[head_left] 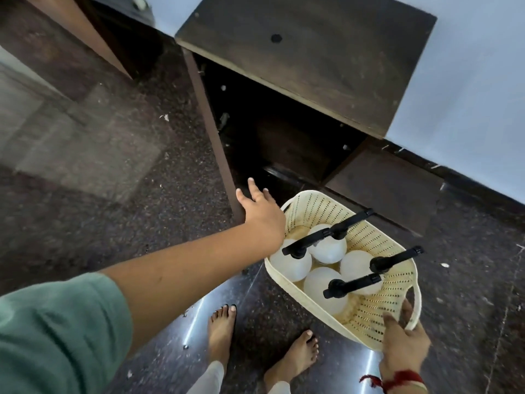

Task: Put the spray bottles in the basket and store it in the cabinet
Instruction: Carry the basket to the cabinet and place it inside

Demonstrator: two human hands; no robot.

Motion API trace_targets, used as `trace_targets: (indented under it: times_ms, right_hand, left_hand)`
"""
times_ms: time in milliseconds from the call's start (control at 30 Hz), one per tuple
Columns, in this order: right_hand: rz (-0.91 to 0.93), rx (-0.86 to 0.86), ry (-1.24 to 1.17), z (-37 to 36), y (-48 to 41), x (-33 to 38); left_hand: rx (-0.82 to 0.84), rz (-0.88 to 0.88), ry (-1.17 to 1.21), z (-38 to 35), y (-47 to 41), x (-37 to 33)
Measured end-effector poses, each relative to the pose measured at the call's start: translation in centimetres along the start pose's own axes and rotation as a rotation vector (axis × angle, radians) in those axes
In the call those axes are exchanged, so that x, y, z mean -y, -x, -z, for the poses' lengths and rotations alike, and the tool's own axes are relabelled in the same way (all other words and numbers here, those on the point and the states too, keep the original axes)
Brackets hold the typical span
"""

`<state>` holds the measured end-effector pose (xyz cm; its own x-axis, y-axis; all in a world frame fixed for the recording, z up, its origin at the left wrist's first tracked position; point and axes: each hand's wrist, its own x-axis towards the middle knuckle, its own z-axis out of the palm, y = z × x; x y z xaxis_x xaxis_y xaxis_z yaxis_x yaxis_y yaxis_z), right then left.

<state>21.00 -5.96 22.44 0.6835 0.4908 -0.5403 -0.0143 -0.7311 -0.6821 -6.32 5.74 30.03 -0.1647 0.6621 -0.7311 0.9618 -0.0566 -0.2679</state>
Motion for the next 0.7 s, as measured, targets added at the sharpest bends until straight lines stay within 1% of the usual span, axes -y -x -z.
trace_targets:
  times_ms: [100, 200, 333, 433, 533, 700]
  right_hand:
    - [-0.006, 0.022, 0.007, -1.7, 2.0, -0.4]
    - [0.03, -0.001, 0.03, -3.3, 3.8, -1.2]
    - [0.044, -0.02, 0.058, -6.2, 6.1, -2.8]
    - [0.011, -0.005, 0.09, -7.6, 7.5, -3.4]
    - [0.024, 0.025, 0.098, -8.4, 8.0, -3.7]
    - [0.019, 0.051, 0.136, -11.3, 8.5, -3.7]
  left_hand:
    - [-0.01, -0.025, -0.048, -2.1, 1.3, 2.2]
    - [0.0, -0.015, -0.094, -4.6, 1.9, 5.1]
    - [-0.011, -0.004, -0.183, -8.2, 1.8, 10.7]
    - [-0.065, 0.037, -0.204, -10.5, 1.7, 14.7]
    - [-0.1, 0.061, -0.226, -11.8, 1.7, 17.8]
    - [-0.287, 0.046, -0.279, -13.6, 1.2, 23.4]
